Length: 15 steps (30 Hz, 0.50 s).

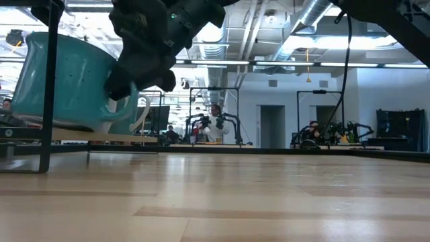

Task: Stack small to large cups/mugs on shelf
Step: Put the blue mug on the shelf

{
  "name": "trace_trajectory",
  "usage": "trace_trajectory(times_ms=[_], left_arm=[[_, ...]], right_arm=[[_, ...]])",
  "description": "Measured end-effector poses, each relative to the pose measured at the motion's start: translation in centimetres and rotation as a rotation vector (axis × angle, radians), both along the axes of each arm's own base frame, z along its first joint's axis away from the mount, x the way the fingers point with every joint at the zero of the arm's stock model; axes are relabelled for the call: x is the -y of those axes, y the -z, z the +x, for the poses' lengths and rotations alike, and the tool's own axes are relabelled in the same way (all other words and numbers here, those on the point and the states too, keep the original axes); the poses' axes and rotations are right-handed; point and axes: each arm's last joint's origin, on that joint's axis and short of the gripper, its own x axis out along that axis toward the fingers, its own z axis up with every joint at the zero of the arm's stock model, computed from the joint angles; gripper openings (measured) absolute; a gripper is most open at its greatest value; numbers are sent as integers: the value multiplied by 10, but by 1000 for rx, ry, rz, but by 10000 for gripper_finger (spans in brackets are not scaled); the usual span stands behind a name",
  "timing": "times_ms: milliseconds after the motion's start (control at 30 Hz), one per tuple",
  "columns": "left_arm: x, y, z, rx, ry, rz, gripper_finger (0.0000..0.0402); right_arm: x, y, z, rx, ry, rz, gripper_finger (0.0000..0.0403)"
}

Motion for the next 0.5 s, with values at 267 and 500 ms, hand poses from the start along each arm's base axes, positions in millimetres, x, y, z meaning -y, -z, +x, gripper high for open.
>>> trace_trajectory(times_ms=[267, 500], left_arm=[[0, 0, 0, 1, 0, 0, 98], [0, 0, 0, 1, 1, 0, 98]], right_arm=[[1, -10, 3, 45, -1, -43, 103], [1, -9, 1, 16, 8, -20, 111]])
